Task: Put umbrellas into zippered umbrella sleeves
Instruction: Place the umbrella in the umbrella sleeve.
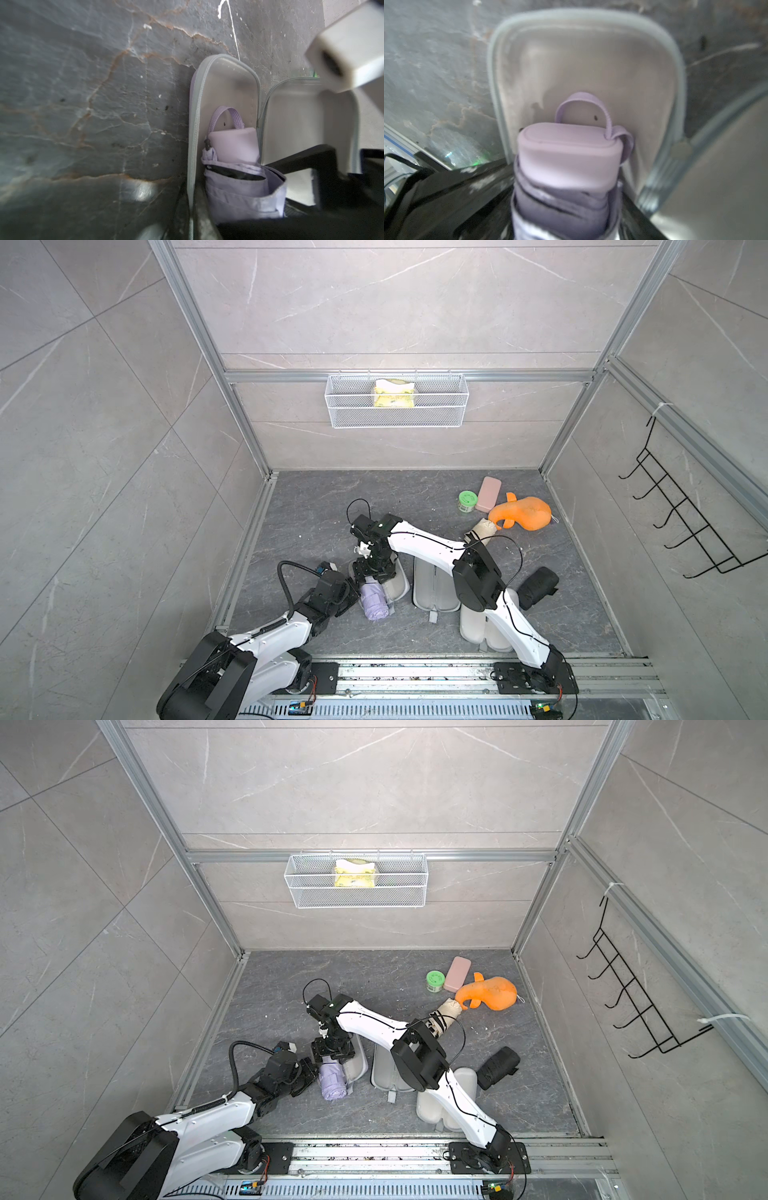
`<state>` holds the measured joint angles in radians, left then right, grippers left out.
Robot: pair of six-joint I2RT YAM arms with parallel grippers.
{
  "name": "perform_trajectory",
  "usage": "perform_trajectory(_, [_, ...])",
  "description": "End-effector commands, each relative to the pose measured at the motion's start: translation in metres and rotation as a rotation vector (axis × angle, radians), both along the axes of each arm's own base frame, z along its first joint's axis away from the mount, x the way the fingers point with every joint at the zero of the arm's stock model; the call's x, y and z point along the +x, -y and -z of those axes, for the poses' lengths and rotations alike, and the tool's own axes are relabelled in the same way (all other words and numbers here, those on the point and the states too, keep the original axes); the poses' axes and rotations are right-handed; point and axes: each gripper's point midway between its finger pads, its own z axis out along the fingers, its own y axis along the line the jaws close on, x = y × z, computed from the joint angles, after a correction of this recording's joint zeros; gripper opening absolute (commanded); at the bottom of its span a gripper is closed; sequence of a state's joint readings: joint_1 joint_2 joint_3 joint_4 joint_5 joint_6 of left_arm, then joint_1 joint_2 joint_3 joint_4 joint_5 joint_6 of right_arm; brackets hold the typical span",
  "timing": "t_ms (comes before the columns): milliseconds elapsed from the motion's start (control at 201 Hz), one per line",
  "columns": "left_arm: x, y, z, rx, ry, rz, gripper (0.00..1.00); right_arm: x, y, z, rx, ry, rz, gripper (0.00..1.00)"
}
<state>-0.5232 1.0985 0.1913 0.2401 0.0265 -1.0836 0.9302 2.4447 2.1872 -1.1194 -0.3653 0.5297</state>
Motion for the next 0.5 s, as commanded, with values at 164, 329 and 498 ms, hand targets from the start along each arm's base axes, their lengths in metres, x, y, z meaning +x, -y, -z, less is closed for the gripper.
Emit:
perform_trajectory(164, [0.003, -0.007, -0.007, 0.004, 0.035, -0.043, 0.00, -0.016, 0.030, -0.058, 0.062, 0.075, 0.050, 0.81])
perform_trajectory(329, [0.002, -0.007, -0.004, 0.011, 0.025, -0.038, 0.00, -0.046, 0.060, -0.053, -0.010, 0.144, 0.058, 0.62])
perform_trajectory(498, [0.003, -0.001, -0.003, -0.001, 0.020, -0.011, 0.00, -0.091, 0.052, -0.049, 0.051, 0.091, 0.034, 0.45])
